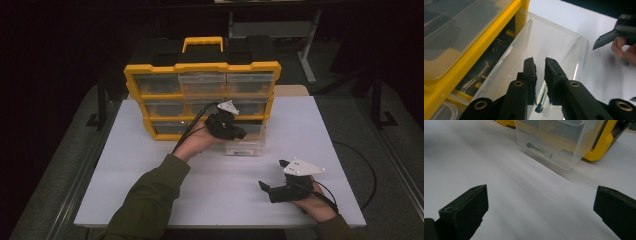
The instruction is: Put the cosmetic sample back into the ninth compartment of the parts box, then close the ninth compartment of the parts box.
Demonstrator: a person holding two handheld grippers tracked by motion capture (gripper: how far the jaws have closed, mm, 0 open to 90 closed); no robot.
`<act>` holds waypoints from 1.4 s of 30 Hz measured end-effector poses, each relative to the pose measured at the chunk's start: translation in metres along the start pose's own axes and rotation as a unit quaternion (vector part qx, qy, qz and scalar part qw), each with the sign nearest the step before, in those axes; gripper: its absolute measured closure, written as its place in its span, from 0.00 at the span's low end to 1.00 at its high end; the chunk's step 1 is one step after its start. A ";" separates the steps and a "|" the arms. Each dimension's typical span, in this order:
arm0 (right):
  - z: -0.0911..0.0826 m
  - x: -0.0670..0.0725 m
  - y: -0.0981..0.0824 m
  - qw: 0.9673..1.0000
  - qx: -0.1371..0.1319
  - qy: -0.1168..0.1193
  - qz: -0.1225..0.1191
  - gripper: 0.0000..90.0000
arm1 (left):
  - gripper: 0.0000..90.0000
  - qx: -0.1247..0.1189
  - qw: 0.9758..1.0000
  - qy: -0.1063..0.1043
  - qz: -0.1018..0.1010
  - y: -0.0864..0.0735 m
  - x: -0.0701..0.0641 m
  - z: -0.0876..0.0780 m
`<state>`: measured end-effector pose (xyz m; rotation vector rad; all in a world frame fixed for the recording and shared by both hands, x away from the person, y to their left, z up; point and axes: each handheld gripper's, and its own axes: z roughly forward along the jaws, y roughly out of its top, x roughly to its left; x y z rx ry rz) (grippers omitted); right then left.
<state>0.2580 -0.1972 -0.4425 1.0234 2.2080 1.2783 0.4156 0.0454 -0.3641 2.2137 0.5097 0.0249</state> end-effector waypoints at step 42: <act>0.000 0.000 0.000 1.000 0.000 -0.002 -0.006 0.00 | 1.00 0.012 1.000 -0.023 0.007 -0.021 -0.037 -0.002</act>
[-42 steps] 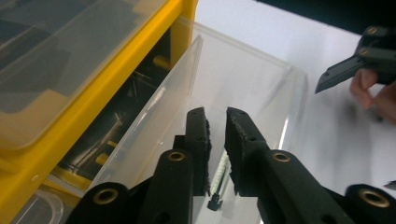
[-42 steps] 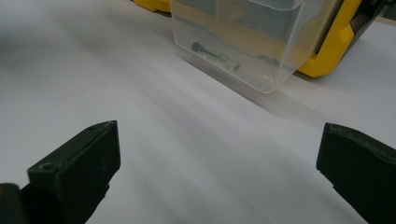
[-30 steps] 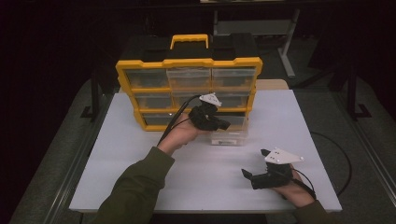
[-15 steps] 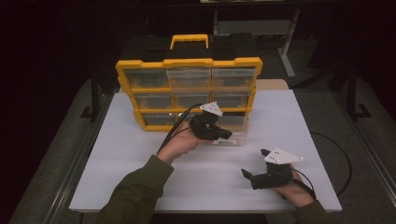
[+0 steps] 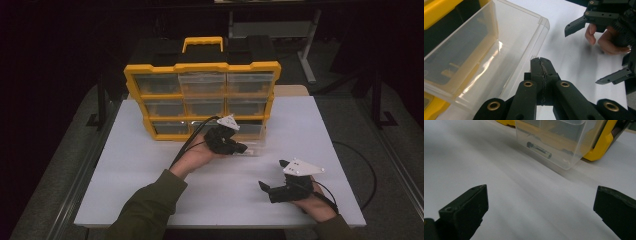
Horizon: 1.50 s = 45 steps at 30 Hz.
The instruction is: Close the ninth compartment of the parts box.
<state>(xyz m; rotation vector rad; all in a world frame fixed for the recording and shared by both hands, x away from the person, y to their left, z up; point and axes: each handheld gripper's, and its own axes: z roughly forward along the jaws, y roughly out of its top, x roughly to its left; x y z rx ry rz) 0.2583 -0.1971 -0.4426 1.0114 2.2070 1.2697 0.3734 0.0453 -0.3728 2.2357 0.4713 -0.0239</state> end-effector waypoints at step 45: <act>0.000 0.000 0.000 1.000 0.004 0.003 0.006 0.00 | 1.00 -0.025 0.999 0.040 0.002 0.006 0.022 0.007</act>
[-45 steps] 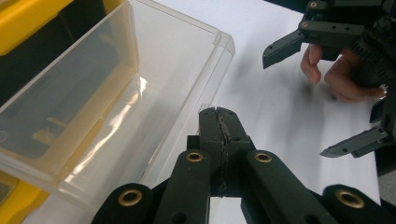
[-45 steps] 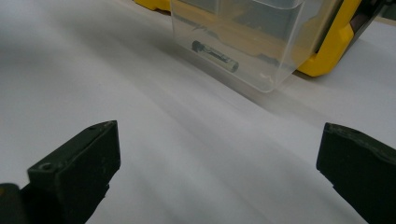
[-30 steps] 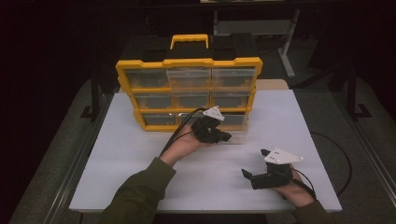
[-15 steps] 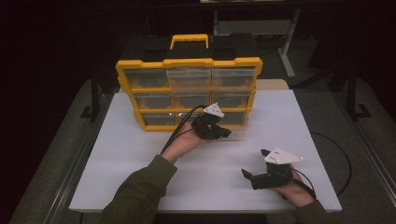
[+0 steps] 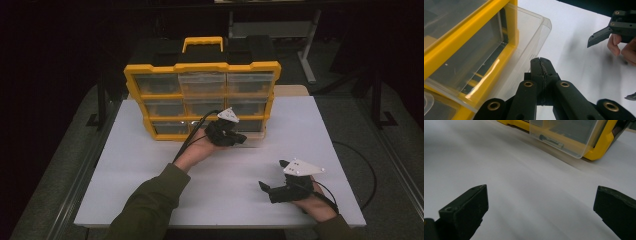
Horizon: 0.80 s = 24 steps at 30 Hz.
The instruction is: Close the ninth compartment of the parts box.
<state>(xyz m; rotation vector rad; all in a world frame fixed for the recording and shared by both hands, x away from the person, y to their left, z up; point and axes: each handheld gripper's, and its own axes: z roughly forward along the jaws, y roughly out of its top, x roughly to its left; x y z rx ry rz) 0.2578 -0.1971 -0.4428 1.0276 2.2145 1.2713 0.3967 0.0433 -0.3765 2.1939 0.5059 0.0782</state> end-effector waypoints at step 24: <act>-0.001 -0.001 0.000 1.000 0.002 0.002 -0.004 0.00 | 1.00 -0.005 0.998 0.060 0.010 0.007 0.019 0.003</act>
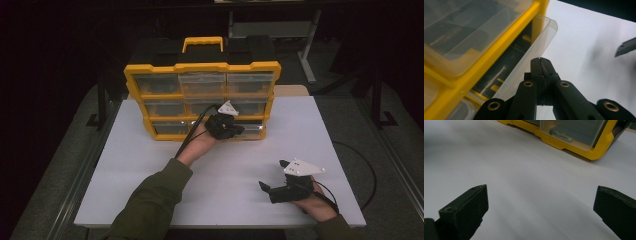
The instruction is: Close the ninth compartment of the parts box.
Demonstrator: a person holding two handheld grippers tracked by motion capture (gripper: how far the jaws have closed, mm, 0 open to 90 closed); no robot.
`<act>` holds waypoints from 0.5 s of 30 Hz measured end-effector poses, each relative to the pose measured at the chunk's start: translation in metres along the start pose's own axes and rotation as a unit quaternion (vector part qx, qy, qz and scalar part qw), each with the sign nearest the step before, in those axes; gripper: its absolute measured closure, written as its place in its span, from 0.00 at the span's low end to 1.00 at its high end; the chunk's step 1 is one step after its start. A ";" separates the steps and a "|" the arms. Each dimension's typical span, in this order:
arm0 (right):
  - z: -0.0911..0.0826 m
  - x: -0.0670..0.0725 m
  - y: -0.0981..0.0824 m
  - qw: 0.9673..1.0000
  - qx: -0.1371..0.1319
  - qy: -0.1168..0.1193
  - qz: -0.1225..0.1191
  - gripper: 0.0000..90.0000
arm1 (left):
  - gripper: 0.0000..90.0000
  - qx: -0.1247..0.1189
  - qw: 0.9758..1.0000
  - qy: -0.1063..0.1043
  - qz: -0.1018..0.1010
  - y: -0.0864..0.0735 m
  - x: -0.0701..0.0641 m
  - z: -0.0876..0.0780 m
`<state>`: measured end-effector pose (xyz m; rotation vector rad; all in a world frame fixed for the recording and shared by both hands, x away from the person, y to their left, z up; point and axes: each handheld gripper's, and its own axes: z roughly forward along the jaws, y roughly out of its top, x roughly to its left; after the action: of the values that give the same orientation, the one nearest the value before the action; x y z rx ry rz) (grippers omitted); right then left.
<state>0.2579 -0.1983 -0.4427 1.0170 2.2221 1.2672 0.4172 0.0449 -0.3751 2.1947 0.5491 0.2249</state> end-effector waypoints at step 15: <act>-0.001 0.000 0.000 1.000 -0.003 -0.001 -0.002 0.00 | 1.00 -0.016 0.999 0.030 -0.013 -0.002 0.006 0.005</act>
<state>0.2576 -0.1986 -0.4423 1.0095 2.2158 1.2704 0.4234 0.0451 -0.3803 2.1549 0.6027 0.2843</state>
